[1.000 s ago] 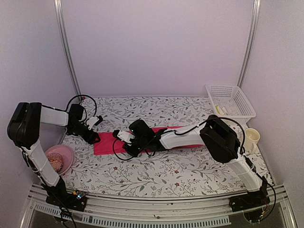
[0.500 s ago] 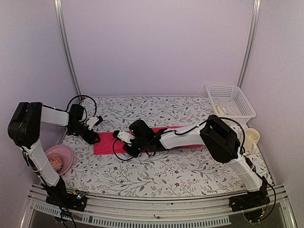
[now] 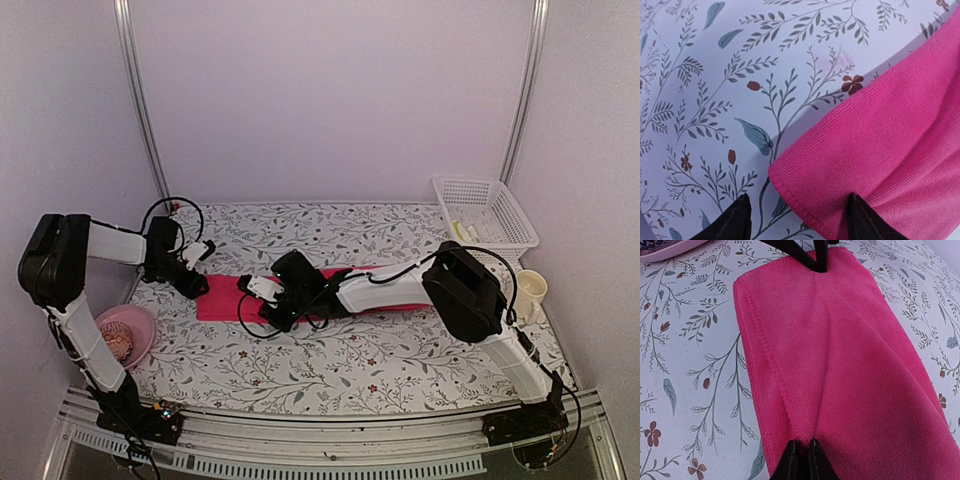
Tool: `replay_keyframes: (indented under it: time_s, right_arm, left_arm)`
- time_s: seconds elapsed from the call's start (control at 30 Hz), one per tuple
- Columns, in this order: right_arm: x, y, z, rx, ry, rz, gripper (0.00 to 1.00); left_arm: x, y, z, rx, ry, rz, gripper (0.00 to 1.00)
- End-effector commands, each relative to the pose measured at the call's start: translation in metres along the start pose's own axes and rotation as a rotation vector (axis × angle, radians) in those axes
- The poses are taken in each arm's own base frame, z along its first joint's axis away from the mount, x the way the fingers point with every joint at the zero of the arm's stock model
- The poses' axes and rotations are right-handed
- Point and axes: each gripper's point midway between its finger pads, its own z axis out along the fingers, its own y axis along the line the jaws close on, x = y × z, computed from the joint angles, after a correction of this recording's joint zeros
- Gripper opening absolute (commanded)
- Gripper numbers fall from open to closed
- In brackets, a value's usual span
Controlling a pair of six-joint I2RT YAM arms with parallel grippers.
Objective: Roll the towels
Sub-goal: Adjust the towel at the center of the board.
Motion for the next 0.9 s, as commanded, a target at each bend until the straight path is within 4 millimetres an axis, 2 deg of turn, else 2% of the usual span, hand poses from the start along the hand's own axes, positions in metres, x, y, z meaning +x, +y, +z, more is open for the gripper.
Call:
replay_keyframes:
  time_s: [0.0,0.17,0.3,0.53,0.73,0.87]
  right_arm:
    - [-0.029,-0.002,-0.015,0.012,-0.041,0.001,0.11]
    - [-0.034,-0.001,-0.016,0.0,-0.053,0.014,0.07]
    - [-0.039,0.004,-0.018,-0.028,-0.064,0.021,0.03]
    - [-0.041,0.012,-0.022,-0.08,-0.064,0.033,0.03]
    - [-0.047,0.013,-0.026,-0.09,-0.074,0.051,0.03]
    - [-0.053,0.016,-0.03,-0.106,-0.086,0.061,0.03]
  left_arm:
    - [0.026,0.012,0.008,-0.081,0.106,0.008,0.65]
    - [0.023,0.009,0.001,-0.065,0.095,0.027,0.66]
    - [0.015,0.004,-0.01,-0.031,0.062,0.04,0.73]
    - [0.002,-0.004,-0.035,-0.001,0.0,0.09,0.89]
    - [0.0,-0.017,-0.054,0.04,-0.041,0.13,0.92]
    - [0.009,-0.032,-0.055,0.08,-0.033,0.169,0.92]
